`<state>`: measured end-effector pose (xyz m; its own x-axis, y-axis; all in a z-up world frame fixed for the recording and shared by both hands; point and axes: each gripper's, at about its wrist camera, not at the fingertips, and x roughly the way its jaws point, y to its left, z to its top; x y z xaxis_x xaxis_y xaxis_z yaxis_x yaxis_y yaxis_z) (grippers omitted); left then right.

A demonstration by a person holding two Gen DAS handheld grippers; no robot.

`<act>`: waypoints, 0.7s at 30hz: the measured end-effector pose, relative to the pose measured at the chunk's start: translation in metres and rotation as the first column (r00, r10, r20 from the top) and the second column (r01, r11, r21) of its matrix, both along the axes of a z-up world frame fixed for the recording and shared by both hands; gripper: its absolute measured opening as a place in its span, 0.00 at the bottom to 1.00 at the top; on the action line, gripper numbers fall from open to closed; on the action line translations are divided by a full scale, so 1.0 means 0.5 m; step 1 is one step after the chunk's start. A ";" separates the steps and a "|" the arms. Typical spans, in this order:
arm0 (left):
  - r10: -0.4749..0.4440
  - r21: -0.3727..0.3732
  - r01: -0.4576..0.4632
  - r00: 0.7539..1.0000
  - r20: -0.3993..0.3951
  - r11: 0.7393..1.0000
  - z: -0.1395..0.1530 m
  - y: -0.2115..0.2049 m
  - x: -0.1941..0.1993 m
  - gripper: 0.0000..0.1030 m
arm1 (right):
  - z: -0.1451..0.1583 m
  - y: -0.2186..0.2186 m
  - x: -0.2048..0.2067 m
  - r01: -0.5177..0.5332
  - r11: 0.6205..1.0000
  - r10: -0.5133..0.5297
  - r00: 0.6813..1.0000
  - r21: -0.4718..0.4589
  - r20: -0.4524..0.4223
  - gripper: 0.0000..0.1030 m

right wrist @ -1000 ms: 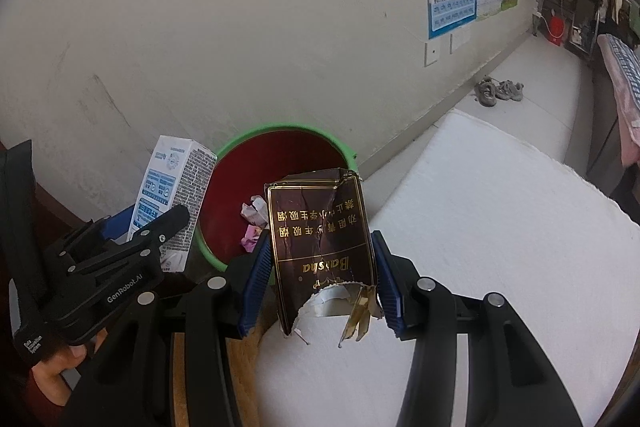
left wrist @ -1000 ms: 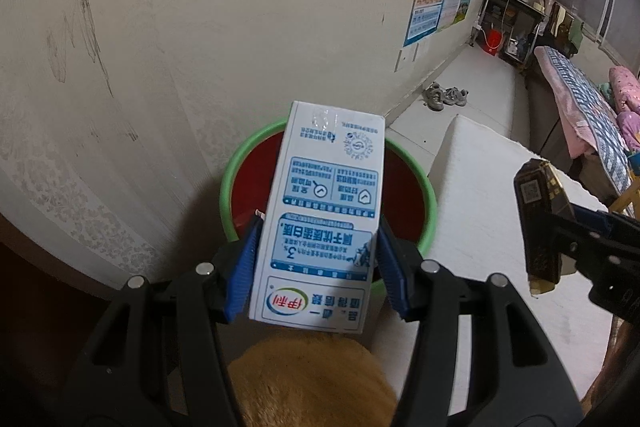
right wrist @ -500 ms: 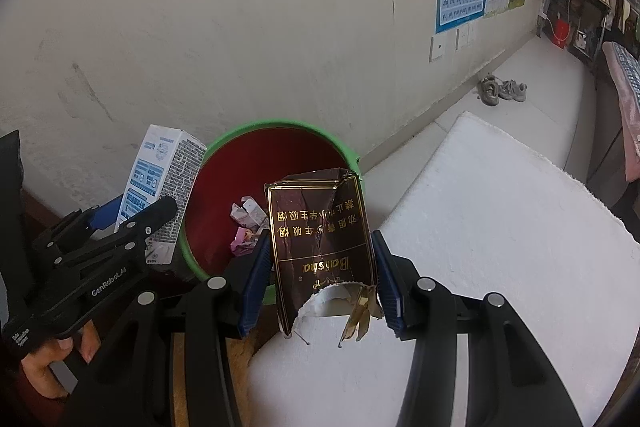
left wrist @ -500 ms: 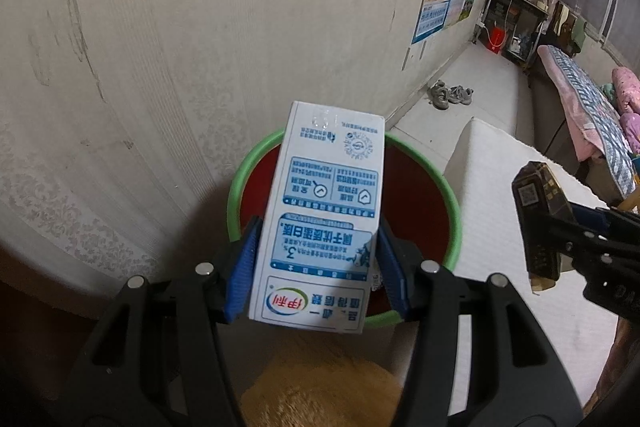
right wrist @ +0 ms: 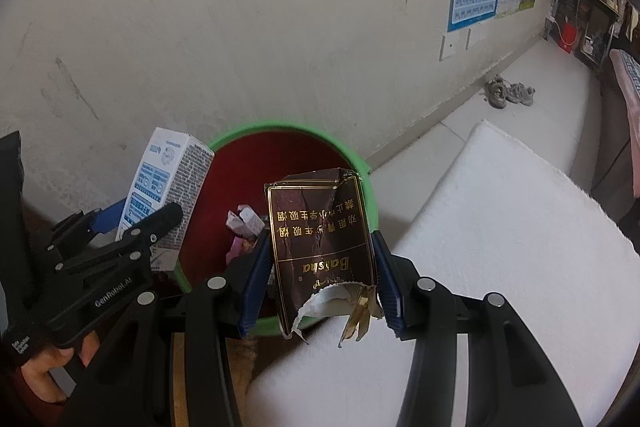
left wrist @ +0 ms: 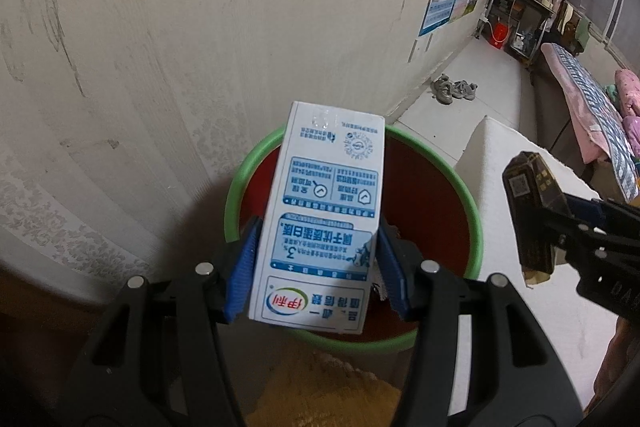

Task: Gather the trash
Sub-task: 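Carry the milk carton and brown packet over the red bin with both grippers, then open both grippers over the bin to drop the carton and packet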

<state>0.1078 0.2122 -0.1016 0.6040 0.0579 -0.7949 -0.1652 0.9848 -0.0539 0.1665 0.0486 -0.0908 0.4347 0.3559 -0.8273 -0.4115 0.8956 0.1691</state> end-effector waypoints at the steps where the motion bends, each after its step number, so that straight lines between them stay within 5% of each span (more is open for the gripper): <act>1: 0.001 0.001 -0.001 1.000 -0.001 1.000 -0.002 0.002 0.002 0.51 | 0.000 0.003 0.004 -0.002 1.000 0.002 1.000 0.001 0.003 0.46; 5: 0.013 0.002 -0.013 1.000 -0.006 1.000 -0.011 0.005 0.016 0.52 | 0.002 0.009 0.025 -0.007 1.000 0.007 1.000 0.031 0.009 0.51; 9: 0.027 0.010 -0.027 1.000 0.007 1.000 -0.009 0.005 0.018 0.76 | 0.007 0.000 0.023 0.004 0.998 -0.006 1.000 0.056 0.023 0.64; 14: 0.049 -0.004 -0.049 0.997 0.057 0.999 0.028 -0.010 -0.003 0.84 | 0.028 -0.066 -0.014 0.046 0.994 -0.052 0.997 0.098 0.060 0.68; 16: 0.057 0.001 -0.057 0.991 0.125 0.998 0.066 -0.032 -0.026 0.94 | 0.050 -0.111 -0.042 0.075 0.991 -0.086 0.991 0.107 0.102 0.78; 21: 0.059 0.029 -0.072 0.944 0.326 0.997 0.179 -0.121 -0.090 0.95 | 0.136 -0.245 -0.152 0.169 0.975 -0.201 0.946 0.142 0.256 0.93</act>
